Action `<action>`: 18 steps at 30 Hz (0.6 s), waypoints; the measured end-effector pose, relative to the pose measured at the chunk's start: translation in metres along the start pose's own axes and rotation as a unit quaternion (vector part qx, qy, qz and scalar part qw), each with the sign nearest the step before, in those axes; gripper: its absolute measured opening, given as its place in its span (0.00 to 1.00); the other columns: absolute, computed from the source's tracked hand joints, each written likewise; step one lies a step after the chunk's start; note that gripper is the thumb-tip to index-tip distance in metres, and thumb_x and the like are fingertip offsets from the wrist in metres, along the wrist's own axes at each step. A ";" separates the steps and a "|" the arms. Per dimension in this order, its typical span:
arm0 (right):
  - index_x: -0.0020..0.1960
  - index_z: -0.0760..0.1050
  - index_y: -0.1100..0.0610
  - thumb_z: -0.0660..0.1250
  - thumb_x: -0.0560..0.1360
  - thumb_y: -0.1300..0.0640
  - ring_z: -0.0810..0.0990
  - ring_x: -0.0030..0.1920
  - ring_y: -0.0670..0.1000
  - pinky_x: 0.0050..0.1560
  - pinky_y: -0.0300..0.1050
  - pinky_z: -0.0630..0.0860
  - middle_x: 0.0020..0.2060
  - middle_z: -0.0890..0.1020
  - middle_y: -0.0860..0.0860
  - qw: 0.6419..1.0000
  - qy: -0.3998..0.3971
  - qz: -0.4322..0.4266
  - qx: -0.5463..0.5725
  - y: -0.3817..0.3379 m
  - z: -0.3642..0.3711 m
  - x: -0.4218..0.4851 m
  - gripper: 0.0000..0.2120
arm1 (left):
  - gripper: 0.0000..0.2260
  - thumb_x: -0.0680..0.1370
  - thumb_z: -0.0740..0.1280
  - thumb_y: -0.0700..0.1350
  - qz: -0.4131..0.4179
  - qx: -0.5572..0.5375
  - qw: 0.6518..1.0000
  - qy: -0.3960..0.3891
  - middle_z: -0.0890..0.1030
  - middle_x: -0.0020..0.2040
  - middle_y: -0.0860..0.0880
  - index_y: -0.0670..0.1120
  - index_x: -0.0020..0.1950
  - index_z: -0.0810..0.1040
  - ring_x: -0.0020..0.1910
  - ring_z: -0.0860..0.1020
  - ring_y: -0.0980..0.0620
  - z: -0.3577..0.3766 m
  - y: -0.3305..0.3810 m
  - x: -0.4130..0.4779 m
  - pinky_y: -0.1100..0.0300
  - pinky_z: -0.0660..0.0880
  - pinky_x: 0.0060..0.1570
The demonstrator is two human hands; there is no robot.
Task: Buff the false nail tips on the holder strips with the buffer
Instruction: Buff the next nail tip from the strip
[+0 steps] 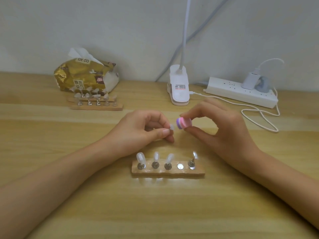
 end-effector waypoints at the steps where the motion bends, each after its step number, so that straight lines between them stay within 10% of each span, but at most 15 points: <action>1: 0.47 0.80 0.59 0.74 0.75 0.63 0.81 0.47 0.49 0.48 0.48 0.77 0.45 0.81 0.50 1.000 -0.002 -0.019 -0.002 -0.005 0.002 0.000 0.04 | 0.02 0.78 0.70 0.41 0.001 0.001 1.000 0.002 0.87 0.41 0.52 0.47 0.45 0.80 0.39 0.81 0.63 -0.001 0.000 0.000 0.76 0.69 0.36; 18: 0.47 0.80 0.58 0.74 0.75 0.62 0.81 0.47 0.47 0.48 0.45 0.77 0.45 0.81 0.49 0.999 -0.034 -0.016 0.001 -0.003 0.010 -0.001 0.03 | 0.03 0.77 0.70 0.41 0.013 0.018 1.000 0.010 0.86 0.40 0.53 0.48 0.45 0.81 0.35 0.80 0.63 -0.002 0.002 -0.002 0.75 0.69 0.35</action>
Point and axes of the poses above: each hand's wrist, its own x-axis towards the middle knuckle, its own z-axis out of the palm, y = z × x, the point moved 8 cm from there along x, towards the middle knuckle
